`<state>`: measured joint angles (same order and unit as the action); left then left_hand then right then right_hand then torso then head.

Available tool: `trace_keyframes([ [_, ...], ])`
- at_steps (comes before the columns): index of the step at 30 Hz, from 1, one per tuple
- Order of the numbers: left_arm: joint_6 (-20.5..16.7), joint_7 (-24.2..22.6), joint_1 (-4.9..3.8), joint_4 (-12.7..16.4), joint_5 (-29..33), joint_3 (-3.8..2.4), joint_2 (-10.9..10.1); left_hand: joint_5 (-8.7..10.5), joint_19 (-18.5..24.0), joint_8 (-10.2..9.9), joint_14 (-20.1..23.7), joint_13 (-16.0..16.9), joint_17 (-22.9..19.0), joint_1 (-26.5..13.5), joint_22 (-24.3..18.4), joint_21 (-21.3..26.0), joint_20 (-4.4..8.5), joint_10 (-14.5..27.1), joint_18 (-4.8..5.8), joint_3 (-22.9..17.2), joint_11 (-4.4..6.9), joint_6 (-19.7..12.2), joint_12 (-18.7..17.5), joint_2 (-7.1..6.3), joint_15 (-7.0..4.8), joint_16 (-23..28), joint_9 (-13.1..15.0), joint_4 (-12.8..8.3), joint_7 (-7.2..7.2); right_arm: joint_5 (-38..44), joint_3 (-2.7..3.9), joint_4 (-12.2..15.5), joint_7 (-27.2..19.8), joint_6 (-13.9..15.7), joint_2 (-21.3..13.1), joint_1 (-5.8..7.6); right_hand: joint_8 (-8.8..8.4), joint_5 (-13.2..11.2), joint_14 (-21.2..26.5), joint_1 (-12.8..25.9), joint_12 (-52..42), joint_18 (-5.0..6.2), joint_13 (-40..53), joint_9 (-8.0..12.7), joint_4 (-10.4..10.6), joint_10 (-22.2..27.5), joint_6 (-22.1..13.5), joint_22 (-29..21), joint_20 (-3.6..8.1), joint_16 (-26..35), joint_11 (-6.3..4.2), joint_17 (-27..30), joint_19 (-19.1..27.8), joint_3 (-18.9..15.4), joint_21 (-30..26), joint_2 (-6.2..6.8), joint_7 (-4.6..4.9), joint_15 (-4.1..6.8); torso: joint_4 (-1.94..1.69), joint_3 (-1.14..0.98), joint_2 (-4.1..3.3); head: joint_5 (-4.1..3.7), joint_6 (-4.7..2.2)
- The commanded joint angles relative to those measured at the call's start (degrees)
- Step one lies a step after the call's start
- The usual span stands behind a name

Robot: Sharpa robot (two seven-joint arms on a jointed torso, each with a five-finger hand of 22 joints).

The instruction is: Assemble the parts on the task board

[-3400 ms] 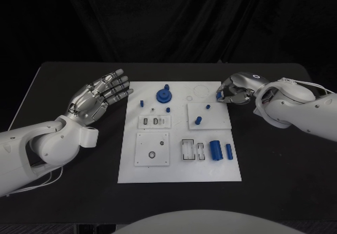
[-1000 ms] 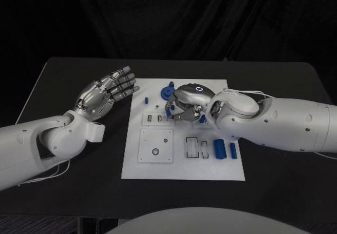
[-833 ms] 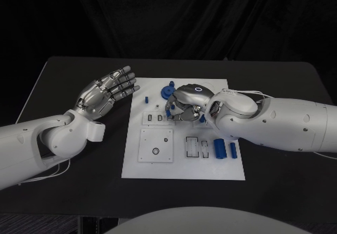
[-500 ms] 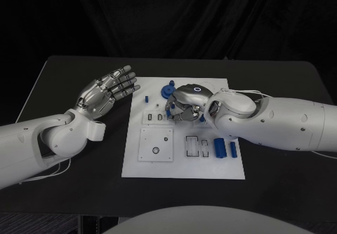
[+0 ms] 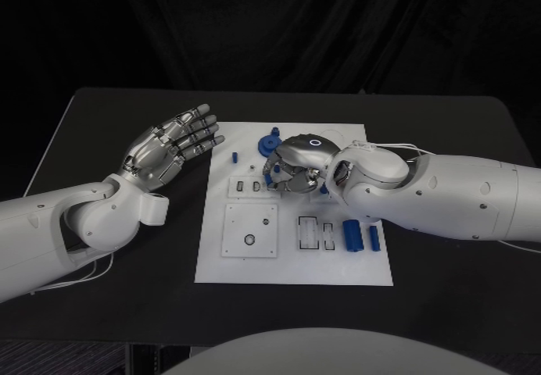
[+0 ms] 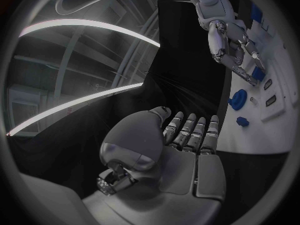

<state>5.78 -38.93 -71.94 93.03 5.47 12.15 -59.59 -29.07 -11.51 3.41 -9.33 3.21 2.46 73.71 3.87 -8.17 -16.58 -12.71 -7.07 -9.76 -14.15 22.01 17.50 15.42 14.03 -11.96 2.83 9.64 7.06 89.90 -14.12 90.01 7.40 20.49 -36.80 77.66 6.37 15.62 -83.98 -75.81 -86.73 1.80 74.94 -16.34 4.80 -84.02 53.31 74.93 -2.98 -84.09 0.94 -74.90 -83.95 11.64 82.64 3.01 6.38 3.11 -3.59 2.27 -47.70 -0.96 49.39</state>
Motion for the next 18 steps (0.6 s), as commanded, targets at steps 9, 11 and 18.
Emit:
trace_keyframes([
  [9,0.80,-5.24,0.15,0.00,-0.01,-0.04,0.00,-0.19,-0.26,0.11,0.13,0.05,0.08,-0.83,-0.02,-0.27,-0.09,0.03,0.76,-0.26,-0.43,-0.46,0.34,0.01,0.31,-0.30,0.01,-0.06,-0.07,1.02,0.02,-0.05,1.52,-1.66,0.12,-0.19,-2.71,-4.37,-3.60,0.25,0.54,0.87,6.48,1.72,-0.30,-0.72,-4.59,8.15,-0.11,0.39,-0.30,-2.26,-0.90,-1.05,-0.62,1.32,0.11,0.17,0.00,-0.01,-0.01,0.06,0.09],
  [11,0.79,-5.23,0.16,-0.04,-0.01,-0.04,0.00,-0.19,-0.26,0.11,0.13,0.05,0.08,-0.83,-0.02,-0.27,-0.09,0.03,0.76,-0.26,-0.43,-0.46,0.34,0.01,0.31,-0.30,0.01,-0.06,-0.07,1.11,0.02,-0.05,1.54,-1.78,0.12,-0.19,-2.77,-5.47,-3.59,0.39,0.62,0.87,6.31,2.28,-0.25,-0.62,-6.00,8.15,-0.01,0.45,-0.41,-2.16,-0.91,-1.35,-0.68,1.38,0.01,0.28,-0.01,0.00,-0.01,0.04,0.11],
  [18,0.82,-5.29,0.18,-0.15,-0.01,-0.04,0.04,-0.19,-0.26,0.11,0.13,0.05,0.08,-0.83,-0.02,-0.27,-0.09,0.03,0.76,-0.26,-0.43,-0.46,0.34,0.01,0.31,-0.30,0.01,-0.06,-0.07,1.24,0.02,0.02,1.21,-1.23,-0.08,-0.19,-2.78,-8.09,-3.54,0.96,0.73,0.90,6.05,3.59,0.22,-0.48,-8.51,8.11,0.18,0.64,-0.59,-1.85,-0.88,-2.46,-0.92,1.70,-0.16,0.42,-0.02,0.02,0.00,0.03,0.15],
])
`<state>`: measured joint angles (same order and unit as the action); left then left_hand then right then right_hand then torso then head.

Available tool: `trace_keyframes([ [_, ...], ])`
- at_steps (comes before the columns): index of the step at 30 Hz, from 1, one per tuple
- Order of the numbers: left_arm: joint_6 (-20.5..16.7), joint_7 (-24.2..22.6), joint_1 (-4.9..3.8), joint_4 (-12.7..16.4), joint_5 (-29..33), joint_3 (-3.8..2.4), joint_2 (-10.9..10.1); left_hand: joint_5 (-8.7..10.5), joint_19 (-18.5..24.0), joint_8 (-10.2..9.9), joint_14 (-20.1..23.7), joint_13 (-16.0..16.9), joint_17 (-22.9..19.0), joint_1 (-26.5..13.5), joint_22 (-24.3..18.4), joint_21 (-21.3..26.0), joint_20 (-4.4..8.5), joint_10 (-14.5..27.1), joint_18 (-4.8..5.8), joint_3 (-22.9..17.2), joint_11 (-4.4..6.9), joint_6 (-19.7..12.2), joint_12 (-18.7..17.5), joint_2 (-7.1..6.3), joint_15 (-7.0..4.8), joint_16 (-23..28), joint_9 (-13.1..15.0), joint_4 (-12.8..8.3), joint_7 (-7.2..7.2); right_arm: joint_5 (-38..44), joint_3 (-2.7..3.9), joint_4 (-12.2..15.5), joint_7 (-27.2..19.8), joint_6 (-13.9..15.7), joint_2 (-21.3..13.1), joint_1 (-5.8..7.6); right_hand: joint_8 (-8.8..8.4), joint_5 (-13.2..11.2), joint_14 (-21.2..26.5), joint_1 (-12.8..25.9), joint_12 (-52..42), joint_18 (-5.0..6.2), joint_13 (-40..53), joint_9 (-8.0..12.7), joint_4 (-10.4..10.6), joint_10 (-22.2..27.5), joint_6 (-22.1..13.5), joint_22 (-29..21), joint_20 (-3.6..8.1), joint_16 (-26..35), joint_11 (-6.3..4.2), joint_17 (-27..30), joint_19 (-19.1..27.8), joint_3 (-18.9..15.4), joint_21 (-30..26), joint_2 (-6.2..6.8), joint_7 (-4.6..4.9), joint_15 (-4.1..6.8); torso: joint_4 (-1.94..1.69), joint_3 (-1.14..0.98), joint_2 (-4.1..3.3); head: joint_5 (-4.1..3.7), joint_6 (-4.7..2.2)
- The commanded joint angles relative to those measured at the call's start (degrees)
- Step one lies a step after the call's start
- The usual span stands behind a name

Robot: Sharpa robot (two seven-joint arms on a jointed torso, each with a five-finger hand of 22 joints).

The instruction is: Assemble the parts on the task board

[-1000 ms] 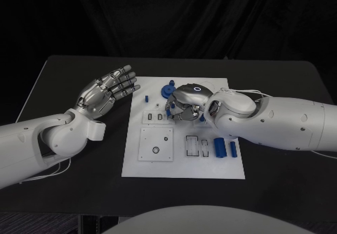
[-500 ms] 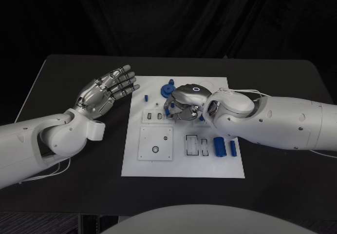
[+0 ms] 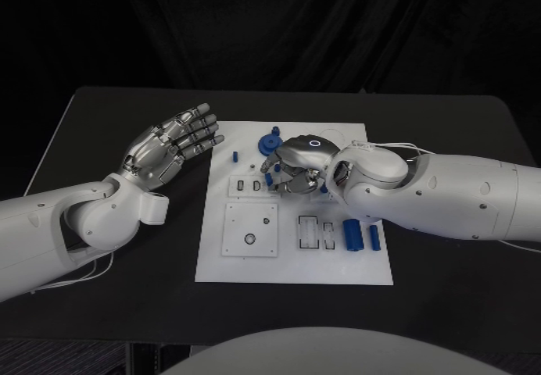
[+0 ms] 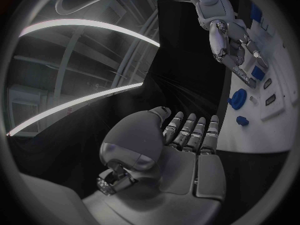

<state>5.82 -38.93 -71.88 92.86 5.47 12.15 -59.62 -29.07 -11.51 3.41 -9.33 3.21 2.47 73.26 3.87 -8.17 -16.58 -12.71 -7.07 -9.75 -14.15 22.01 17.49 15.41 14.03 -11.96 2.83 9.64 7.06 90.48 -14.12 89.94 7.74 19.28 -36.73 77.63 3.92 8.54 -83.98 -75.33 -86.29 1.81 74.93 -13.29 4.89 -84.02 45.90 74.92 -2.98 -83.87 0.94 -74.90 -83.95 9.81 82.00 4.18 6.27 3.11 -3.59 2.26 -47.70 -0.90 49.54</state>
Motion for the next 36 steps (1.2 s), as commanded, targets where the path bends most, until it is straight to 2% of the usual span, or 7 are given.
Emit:
trace_keyframes([
  [1,0.75,-5.31,0.12,0.03,-0.01,-0.04,0.05,-0.19,-0.26,0.11,0.13,0.05,0.08,-0.37,-0.02,-0.27,-0.09,0.03,0.75,-0.27,-0.43,-0.46,0.35,0.02,0.31,-0.30,0.01,-0.06,-0.07,0.67,0.02,0.13,0.76,0.25,-0.26,-0.16,-0.34,-1.25,-3.53,0.53,0.32,0.90,5.99,0.67,0.20,-0.43,-1.38,8.12,0.19,0.44,-0.60,-1.81,-0.88,-0.74,-0.30,0.59,-0.07,0.44,-0.04,0.03,0.01,0.05,0.01],
  [6,0.29,-5.32,0.13,0.27,-0.01,-0.04,-0.31,-0.19,-0.25,0.14,0.14,0.05,0.08,-0.42,-0.02,-0.26,-0.09,0.03,0.76,-0.34,-0.44,-0.31,0.36,0.01,0.32,-0.31,0.03,-0.08,-0.05,0.69,0.08,0.60,-0.20,2.63,-1.19,-0.14,-0.21,-3.53,-3.50,0.91,0.44,0.93,5.75,1.82,1.29,-0.30,-3.07,8.10,0.32,0.59,-0.78,-1.58,-0.86,-1.73,-0.49,1.31,-0.29,0.58,-0.05,0.02,0.01,0.24,0.03],
  [15,-4.22,-5.90,0.09,1.55,-0.60,-0.06,-1.27,-0.54,-1.89,0.50,-0.69,0.25,0.25,-0.95,0.44,-1.37,-0.23,-0.93,1.22,-1.42,-0.62,1.01,1.57,-1.04,1.00,-1.49,0.21,-1.11,0.41,-7.36,0.39,3.02,-8.31,9.74,-5.80,1.89,0.77,-3.06,-3.62,0.13,0.57,0.79,5.47,2.48,2.85,-0.14,-1.32,8.50,0.37,0.35,-0.69,-2.07,-1.14,-1.50,-0.23,0.14,-0.08,0.56,0.11,-0.06,0.01,0.45,-1.94],
  [22,-7.53,-6.74,-0.61,3.68,-0.78,-0.07,-1.44,-3.22,-7.54,1.69,-5.82,0.60,1.09,-2.08,1.98,-5.05,-0.09,-4.49,2.06,-4.01,-1.58,5.19,5.56,-2.59,1.67,-7.60,0.68,-2.26,1.12,-17.97,0.21,5.15,-16.08,7.24,-11.93,4.66,1.54,-2.63,-2.80,-2.12,2.95,1.35,0.87,2.91,2.92,3.03,1.14,7.11,0.08,2.06,-0.46,0.79,0.25,-0.65,-2.43,-1.75,0.09,0.30,0.36,-0.25,0.72,1.07,-3.35],
  [26,-9.20,-6.69,-1.78,3.33,-0.94,-0.08,-0.59,-3.54,-12.22,2.29,-12.13,1.38,2.04,-2.61,3.28,-8.14,0.04,-8.78,2.11,-5.62,-2.16,7.14,9.80,-3.56,1.61,-14.18,0.81,-2.82,1.42,-24.82,0.04,4.94,-20.93,5.00,-14.71,5.40,1.13,-3.31,-1.31,-3.70,4.90,2.08,-2.65,3.59,3.46,5.70,1.09,5.25,-0.15,4.69,-0.32,5.01,2.16,-0.49,-5.39,-2.20,0.17,0.08,0.55,-0.30,1.17,1.57,-4.92],
  [32,-12.08,-4.35,-4.17,1.63,-3.03,-0.07,1.87,-3.92,-18.56,3.18,-19.28,4.40,4.70,-3.13,5.80,-13.40,0.49,-15.01,0.85,-8.57,-2.02,10.33,17.46,-4.99,-0.21,-23.40,1.02,-3.69,2.39,-29.49,-0.05,3.17,-23.65,4.27,-17.32,5.52,1.01,-3.02,0.18,-5.02,6.65,2.71,-5.56,4.04,4.17,7.95,1.37,3.50,-0.35,7.34,-0.13,8.90,3.91,-0.35,-8.27,-2.41,0.38,-0.11,0.71,-0.63,2.18,2.16,-5.81],
  [36,-14.64,0.19,-5.54,0.46,-5.88,-0.07,3.43,-3.17,-23.74,4.75,-26.04,8.20,10.05,-2.49,9.92,-20.80,2.12,-22.44,-1.07,-11.79,1.54,15.99,25.20,-6.50,-3.56,-35.25,1.52,-5.83,4.24,-32.62,-0.07,1.32,-24.73,4.83,-17.73,4.98,1.46,-1.05,0.43,-5.68,7.19,2.90,-6.40,4.24,5.44,8.40,2.66,2.88,-0.58,8.17,0.21,9.75,4.41,0.01,-9.53,-3.10,0.75,-0.34,0.64,-0.84,3.21,2.64,-6.00],
])
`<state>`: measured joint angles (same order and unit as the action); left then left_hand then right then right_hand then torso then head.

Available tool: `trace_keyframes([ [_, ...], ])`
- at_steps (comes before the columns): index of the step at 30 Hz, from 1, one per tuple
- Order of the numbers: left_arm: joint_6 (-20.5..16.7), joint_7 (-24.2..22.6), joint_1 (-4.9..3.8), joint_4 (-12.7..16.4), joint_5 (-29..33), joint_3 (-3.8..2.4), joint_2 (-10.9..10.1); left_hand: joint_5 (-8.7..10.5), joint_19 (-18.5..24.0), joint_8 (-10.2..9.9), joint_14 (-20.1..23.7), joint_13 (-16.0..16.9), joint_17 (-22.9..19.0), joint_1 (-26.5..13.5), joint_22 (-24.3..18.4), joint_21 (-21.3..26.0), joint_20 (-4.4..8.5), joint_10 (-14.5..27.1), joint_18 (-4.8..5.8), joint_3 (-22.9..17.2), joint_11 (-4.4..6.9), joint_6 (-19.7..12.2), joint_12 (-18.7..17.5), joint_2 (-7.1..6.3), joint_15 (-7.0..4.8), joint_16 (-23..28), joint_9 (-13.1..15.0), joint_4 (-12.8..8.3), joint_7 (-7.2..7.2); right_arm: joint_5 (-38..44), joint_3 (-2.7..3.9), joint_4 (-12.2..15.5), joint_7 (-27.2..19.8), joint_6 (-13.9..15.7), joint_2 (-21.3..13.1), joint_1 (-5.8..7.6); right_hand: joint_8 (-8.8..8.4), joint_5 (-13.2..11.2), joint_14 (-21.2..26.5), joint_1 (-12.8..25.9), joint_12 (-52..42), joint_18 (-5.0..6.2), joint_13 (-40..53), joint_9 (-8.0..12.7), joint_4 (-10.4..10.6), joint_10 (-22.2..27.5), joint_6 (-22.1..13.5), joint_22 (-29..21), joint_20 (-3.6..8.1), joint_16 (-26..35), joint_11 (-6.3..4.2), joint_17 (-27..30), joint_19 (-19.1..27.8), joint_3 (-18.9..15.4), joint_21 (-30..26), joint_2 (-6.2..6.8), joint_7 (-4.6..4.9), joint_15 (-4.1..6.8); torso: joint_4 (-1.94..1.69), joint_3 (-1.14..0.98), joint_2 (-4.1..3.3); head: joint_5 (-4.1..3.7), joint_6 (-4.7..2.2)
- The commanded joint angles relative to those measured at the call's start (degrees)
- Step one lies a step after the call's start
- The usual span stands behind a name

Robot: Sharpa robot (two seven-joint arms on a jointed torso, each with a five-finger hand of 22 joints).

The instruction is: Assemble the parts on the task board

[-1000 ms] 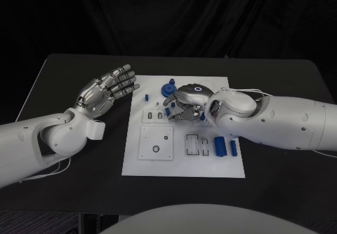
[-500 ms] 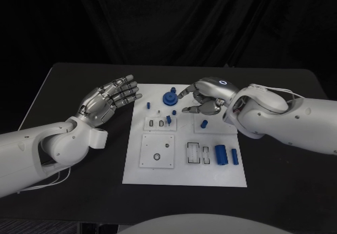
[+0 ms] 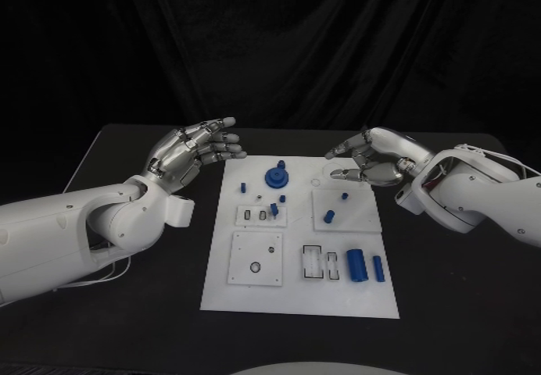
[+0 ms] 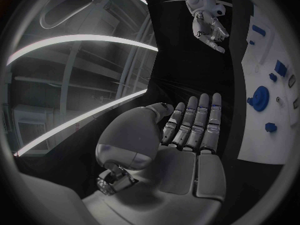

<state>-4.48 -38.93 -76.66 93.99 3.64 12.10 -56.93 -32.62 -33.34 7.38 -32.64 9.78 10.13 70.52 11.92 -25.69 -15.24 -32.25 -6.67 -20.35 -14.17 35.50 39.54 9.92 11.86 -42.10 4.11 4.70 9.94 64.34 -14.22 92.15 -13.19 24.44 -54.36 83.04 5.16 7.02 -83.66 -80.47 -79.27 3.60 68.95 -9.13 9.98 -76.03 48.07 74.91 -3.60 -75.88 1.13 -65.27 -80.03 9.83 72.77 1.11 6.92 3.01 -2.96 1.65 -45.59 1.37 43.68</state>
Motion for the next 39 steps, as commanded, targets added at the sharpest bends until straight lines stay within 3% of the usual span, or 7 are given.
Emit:
trace_keyframes([
  [1,-4.83,1.45,-1.09,-0.99,-4.79,-0.02,1.15,0.03,-2.02,0.96,-2.10,2.86,4.47,-0.07,3.76,-6.18,1.45,-2.54,-1.77,-2.58,2.36,3.83,4.70,-1.03,-2.01,-8.79,0.19,-0.82,1.28,-7.20,0.02,-1.32,-3.99,-0.20,-0.13,-0.62,0.34,0.87,0.11,-0.58,0.24,1.13,-0.56,0.10,0.62,0.47,0.79,2.84,0.01,0.25,0.09,0.18,0.51,0.06,-0.44,-0.17,0.14,-0.32,0.07,-0.35,1.49,0.55,0.10],
  [8,-5.42,9.97,-4.18,-3.86,-13.00,-0.02,4.69,2.78,-2.10,2.75,-8.73,16.73,17.37,-1.08,17.81,-27.41,4.00,-9.84,-3.10,-4.30,6.77,10.40,23.75,-4.04,-6.56,-31.64,0.14,2.07,1.20,-9.93,0.01,-3.28,-4.26,0.10,-1.11,-3.33,0.83,4.09,0.15,-2.54,0.52,1.29,-1.15,0.32,0.49,0.77,2.00,2.38,-0.31,0.81,0.71,0.85,0.69,1.13,-1.39,-0.32,0.42,-0.75,0.44,-1.48,3.90,0.84,1.05],
  [10,-4.84,12.87,-5.17,-4.45,-14.69,-0.02,5.40,4.45,-1.64,3.00,-23.86,37.03,37.96,-0.58,22.24,-33.92,4.47,-23.46,-3.11,-4.21,7.45,11.75,35.83,-4.74,-7.26,-41.29,0.10,3.67,0.88,-10.14,0.01,-3.58,-4.31,-0.04,-1.26,-4.13,0.83,4.16,0.14,-2.57,0.52,1.29,-1.15,0.32,0.49,0.77,2.02,2.37,-0.32,0.81,0.73,0.85,0.69,1.15,-1.41,-0.32,0.42,-0.76,0.47,-1.79,4.54,0.65,1.39],
  [11,-4.32,14.35,-5.62,-4.76,-15.33,-0.02,5.72,5.55,-1.72,3.08,-37.76,55.58,55.73,-0.45,24.92,-37.90,4.57,-37.68,-3.00,-3.56,7.54,12.17,43.62,-5.36,-7.44,-45.80,0.07,4.65,0.78,-10.21,0.01,-3.76,-4.33,-0.13,-1.25,-4.42,0.85,4.20,0.14,-2.61,0.52,1.30,-1.17,0.33,0.48,0.78,2.05,2.36,-0.33,0.83,0.75,0.87,0.69,1.17,-1.43,-0.31,0.43,-0.77,0.55,-1.94,4.79,0.66,1.71],
  [15,-1.19,20.86,-7.27,-6.65,-18.55,-0.03,7.39,6.84,-18.40,4.00,-56.37,79.26,78.62,-0.10,43.24,-50.83,5.10,-56.94,-0.76,-1.74,8.15,13.68,50.30,-5.43,-8.09,-47.97,0.28,7.57,-0.09,-10.37,0.00,-4.61,-4.27,-0.47,-1.10,-5.43,1.07,4.65,0.11,-3.54,0.61,1.34,-1.39,0.38,0.07,0.86,2.59,2.24,-0.48,0.98,0.98,1.05,0.69,1.54,-1.70,-0.01,0.48,-0.95,0.92,-2.61,5.84,0.90,2.48],
  [19,2.23,28.19,-8.46,-9.08,-24.20,-0.03,9.67,11.76,-33.89,6.40,-57.36,80.22,79.87,0.16,57.15,-57.99,5.77,-57.75,1.81,1.36,9.18,16.19,50.46,-6.23,-9.21,-47.90,1.28,10.09,-1.30,-10.46,0.00,-5.45,-4.19,-0.67,-0.85,-6.17,1.09,4.67,0.13,-3.59,0.64,1.38,-1.45,0.38,0.08,0.89,2.65,2.13,-0.49,1.05,1.02,1.16,0.77,1.57,-1.87,-0.01,0.50,-0.98,1.08,-3.07,6.56,1.02,3.03],
  [39,11.29,60.30,-9.50,-12.08,-58.48,-0.04,18.91,22.18,-55.85,17.42,-57.36,80.22,79.87,-1.78,77.23,-64.12,9.34,-57.75,6.45,8.85,12.46,17.03,50.46,-5.54,-12.60,-47.90,14.74,10.79,-4.44,-10.67,0.00,-6.75,-6.25,0.42,-0.99,-6.99,1.27,6.22,-0.76,-3.13,-0.18,1.16,-0.34,0.66,0.75,-0.24,3.34,2.76,-0.89,0.04,1.56,-0.46,-0.16,1.46,-1.09,0.63,0.82,-1.40,2.25,-4.85,8.36,2.51,4.91],
])
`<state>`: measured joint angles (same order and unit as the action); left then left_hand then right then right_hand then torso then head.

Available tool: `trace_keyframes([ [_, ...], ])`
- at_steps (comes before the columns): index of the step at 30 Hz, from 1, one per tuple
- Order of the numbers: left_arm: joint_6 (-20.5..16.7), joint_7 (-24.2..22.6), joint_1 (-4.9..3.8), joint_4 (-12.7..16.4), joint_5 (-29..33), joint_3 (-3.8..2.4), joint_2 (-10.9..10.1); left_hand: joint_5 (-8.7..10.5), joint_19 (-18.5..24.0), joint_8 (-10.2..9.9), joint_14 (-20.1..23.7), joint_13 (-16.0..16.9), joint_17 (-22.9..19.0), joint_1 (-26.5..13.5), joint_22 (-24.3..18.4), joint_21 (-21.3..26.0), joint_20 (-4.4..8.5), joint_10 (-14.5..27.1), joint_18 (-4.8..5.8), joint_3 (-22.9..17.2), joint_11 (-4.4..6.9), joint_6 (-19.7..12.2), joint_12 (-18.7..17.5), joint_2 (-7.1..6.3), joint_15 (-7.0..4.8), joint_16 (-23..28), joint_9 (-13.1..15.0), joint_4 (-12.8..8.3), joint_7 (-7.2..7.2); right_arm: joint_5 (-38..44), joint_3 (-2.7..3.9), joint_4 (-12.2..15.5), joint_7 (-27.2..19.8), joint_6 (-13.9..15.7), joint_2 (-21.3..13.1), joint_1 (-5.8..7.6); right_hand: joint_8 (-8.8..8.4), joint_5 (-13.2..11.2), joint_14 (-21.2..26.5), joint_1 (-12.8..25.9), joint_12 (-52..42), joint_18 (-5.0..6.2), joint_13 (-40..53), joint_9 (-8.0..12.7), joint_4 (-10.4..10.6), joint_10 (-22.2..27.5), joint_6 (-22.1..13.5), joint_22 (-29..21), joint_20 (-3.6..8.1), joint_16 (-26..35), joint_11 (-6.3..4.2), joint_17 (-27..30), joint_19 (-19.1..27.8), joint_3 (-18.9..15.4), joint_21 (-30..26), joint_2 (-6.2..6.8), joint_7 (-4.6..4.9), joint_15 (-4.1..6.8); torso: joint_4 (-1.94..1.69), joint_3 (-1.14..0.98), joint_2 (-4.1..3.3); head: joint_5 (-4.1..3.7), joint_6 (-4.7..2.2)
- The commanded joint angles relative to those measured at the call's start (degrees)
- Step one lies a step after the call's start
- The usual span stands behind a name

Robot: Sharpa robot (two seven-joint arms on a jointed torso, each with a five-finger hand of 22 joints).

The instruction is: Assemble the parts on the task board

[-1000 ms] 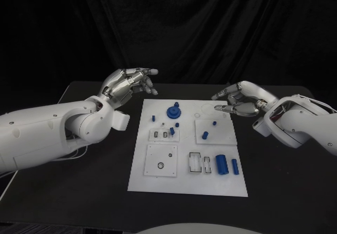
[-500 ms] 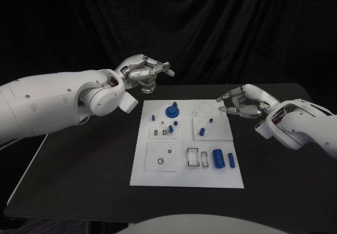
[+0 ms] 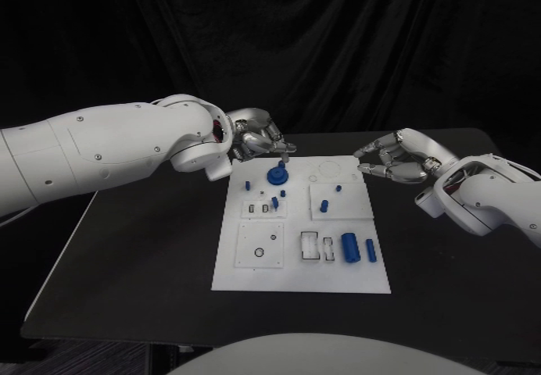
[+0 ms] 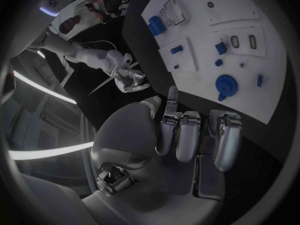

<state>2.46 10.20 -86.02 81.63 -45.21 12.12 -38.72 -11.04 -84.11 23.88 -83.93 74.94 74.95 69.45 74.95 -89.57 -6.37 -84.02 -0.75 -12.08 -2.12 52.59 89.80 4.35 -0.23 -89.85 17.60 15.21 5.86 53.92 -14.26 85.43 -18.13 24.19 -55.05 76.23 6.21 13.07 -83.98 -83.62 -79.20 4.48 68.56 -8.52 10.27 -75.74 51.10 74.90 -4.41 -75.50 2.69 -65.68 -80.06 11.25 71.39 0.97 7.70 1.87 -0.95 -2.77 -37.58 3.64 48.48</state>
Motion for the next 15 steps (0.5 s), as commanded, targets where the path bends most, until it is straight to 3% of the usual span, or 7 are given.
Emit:
trace_keyframes([
  [1,5.01,12.93,-0.14,0.32,-10.58,-0.07,1.14,1.37,-5.22,1.95,-6.07,15.06,15.05,-1.39,14.34,-0.27,0.76,-5.98,0.57,1.41,0.67,-1.13,0.20,0.13,-0.80,-0.15,3.27,0.43,-0.50,-0.26,0.04,0.02,-1.43,0.76,-0.44,-0.19,0.23,0.51,-0.51,0.11,-0.30,0.29,0.08,0.10,0.54,-0.59,0.41,2.77,-0.10,-0.40,0.01,-0.14,-0.19,0.02,0.28,0.91,0.03,-0.26,0.35,-0.49,0.39,0.45,0.14],
  [2,5.77,14.96,-0.14,0.37,-11.68,-0.07,1.70,2.42,-5.33,2.24,-6.07,15.06,15.05,-2.71,14.46,-0.29,0.87,-5.98,0.59,2.17,0.58,-1.30,0.20,0.15,-0.81,-0.15,3.83,1.15,-0.36,-0.26,0.04,0.06,-1.54,0.89,-0.61,-0.21,0.23,0.51,-0.51,0.11,-0.30,0.29,0.08,0.10,0.54,-0.59,0.41,2.77,-0.10,-0.40,0.01,-0.14,-0.19,0.02,0.28,0.91,0.03,-0.26,0.36,-0.51,0.39,0.55,0.19],
  [4,6.93,18.19,-0.14,0.46,-13.37,-0.07,2.70,3.37,-5.08,3.80,-6.07,15.06,15.05,-4.38,14.15,-0.21,1.25,-5.98,0.52,3.65,0.94,-2.78,0.20,0.56,-1.28,-0.15,7.48,0.67,-0.66,-0.26,0.04,0.07,-1.68,1.07,-0.77,-0.23,0.25,0.84,-0.58,0.20,-0.42,0.27,0.27,0.14,0.61,-0.75,0.50,2.83,-0.11,-0.48,-0.01,-0.25,-0.27,-0.01,0.33,1.05,0.02,-0.25,0.48,-0.56,0.43,0.72,0.45],
  [9,8.99,23.28,-0.12,0.12,-15.16,-0.07,4.76,3.04,-4.17,6.72,-6.07,15.06,15.05,-5.43,13.00,0.16,2.13,-5.98,0.22,4.95,1.71,-3.70,0.20,0.74,-2.10,-0.15,13.94,-0.05,-1.40,-0.27,0.04,0.03,-1.55,0.98,-0.78,-0.26,0.26,1.34,-0.74,0.35,-0.60,0.20,0.53,0.21,0.74,-0.99,0.60,3.05,-0.11,-0.73,-0.03,-0.66,-0.50,-0.03,0.61,1.21,-0.01,-0.22,0.49,-0.51,0.44,0.78,0.92],
  [12,10.04,24.66,-0.07,-0.77,-15.52,-0.07,5.80,2.48,-3.53,8.64,-6.07,15.06,15.05,-5.62,12.10,0.48,2.77,-5.98,-0.01,5.11,2.40,-3.26,0.20,1.01,-2.80,-0.15,18.10,-0.91,-2.20,-0.27,0.04,0.11,-1.39,0.80,-0.83,-0.27,0.26,1.46,-0.82,0.39,-0.71,0.15,0.72,0.22,0.78,-1.13,0.62,3.18,-0.10,-0.86,-0.04,-0.88,-0.63,-0.02,0.81,1.21,-0.02,-0.22,0.25,-0.40,0.40,0.75,1.10],
  [15,10.33,25.31,0.07,-1.80,-15.70,-0.06,6.75,2.40,-3.24,9.25,-6.07,15.06,15.05,-6.07,11.64,0.67,3.17,-5.98,-0.12,5.35,2.79,-3.25,0.20,0.93,-3.18,-0.15,20.10,-1.12,-2.52,-0.27,0.04,0.32,-1.52,1.05,-0.96,-0.30,0.27,1.55,-0.86,0.42,-0.73,0.17,0.72,0.24,0.82,-1.16,0.66,3.16,-0.10,-0.92,-0.05,-0.95,-0.63,0.00,0.77,1.19,-0.03,-0.22,0.16,-0.28,0.25,0.84,0.94],
])
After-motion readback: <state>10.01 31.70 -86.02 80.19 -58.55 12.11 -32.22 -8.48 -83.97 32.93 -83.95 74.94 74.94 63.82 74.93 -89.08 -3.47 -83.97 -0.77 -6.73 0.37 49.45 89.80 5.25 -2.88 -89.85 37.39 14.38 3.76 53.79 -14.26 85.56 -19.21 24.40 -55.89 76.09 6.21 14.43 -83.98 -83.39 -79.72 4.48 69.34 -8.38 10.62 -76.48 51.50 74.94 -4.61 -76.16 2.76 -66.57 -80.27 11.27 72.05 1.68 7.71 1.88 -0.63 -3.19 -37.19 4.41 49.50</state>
